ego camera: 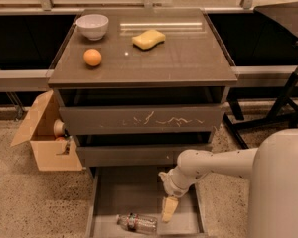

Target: Pick water bottle from bottom drawer and place on counter

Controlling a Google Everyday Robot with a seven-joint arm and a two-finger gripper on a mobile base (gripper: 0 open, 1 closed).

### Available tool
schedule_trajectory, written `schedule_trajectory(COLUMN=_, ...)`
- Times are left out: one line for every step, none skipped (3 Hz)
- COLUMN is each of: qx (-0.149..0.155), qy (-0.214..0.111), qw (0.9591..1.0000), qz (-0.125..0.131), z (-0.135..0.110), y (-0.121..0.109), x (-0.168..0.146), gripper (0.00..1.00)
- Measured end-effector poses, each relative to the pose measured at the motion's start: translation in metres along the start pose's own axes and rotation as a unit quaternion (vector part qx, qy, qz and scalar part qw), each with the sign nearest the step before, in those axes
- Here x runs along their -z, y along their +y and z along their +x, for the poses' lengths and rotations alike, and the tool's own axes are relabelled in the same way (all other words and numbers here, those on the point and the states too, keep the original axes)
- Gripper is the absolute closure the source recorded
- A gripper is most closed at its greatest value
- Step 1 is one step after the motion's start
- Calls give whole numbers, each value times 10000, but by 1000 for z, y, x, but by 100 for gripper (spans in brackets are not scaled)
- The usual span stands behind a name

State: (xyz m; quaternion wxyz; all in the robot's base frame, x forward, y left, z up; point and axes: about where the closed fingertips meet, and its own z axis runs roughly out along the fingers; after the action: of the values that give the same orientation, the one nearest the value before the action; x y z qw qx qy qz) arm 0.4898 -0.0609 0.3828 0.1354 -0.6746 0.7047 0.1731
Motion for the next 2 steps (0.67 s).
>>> schedule_trajectory(qx=1, qy=-41, qw=10000, qz=-68, z=1, y=-4, x=-12, gripper=0)
schedule_trajectory(qx=-165, qy=-170, qw=9997, qz=-3, z=6, y=-21, x=-43, gripper=0)
